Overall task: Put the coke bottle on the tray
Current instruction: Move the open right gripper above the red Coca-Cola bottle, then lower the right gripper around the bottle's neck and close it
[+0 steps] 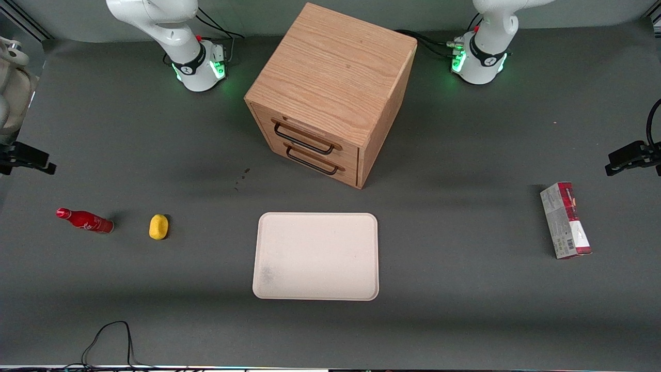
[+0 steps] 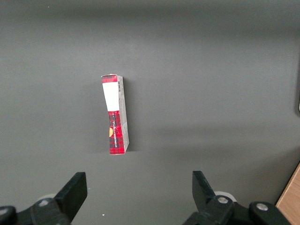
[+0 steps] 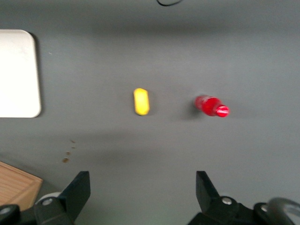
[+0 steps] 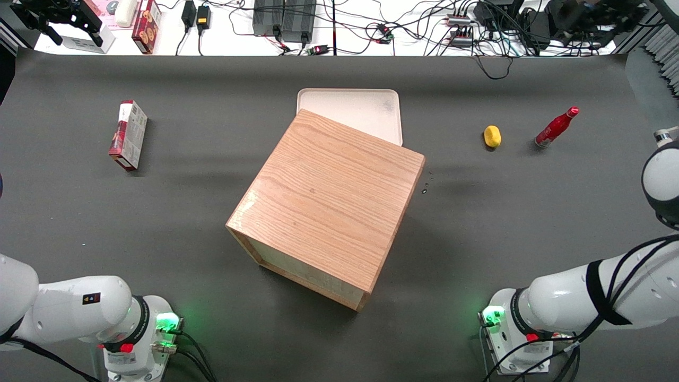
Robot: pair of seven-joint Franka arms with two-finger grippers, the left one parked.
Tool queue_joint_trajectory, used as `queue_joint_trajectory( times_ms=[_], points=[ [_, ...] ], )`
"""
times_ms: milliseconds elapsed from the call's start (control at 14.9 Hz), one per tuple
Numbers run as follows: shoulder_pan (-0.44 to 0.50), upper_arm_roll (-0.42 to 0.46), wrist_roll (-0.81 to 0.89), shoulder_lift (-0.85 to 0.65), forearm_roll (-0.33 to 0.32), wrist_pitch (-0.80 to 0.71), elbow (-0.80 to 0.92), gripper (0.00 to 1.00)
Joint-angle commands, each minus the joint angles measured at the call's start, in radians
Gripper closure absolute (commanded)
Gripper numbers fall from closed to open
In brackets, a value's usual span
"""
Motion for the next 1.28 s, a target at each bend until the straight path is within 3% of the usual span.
queue_joint_trajectory(
  times_ms=[0, 268, 336, 470, 738, 1208],
  points=[
    [-0.001, -0.088, -0.139, 0.040, 0.004, 0.029, 0.008, 0.00],
    [-0.048, -0.164, -0.323, 0.096, 0.015, 0.108, 0.023, 0.00],
    [-0.077, -0.164, -0.351, 0.112, 0.047, 0.111, 0.028, 0.00],
    [-0.097, -0.164, -0.365, 0.133, 0.084, 0.114, 0.025, 0.00],
    [-0.093, -0.161, -0.365, 0.153, 0.086, 0.158, -0.004, 0.00],
    [-0.081, -0.156, -0.365, 0.227, 0.142, 0.426, -0.208, 0.00]
  ],
)
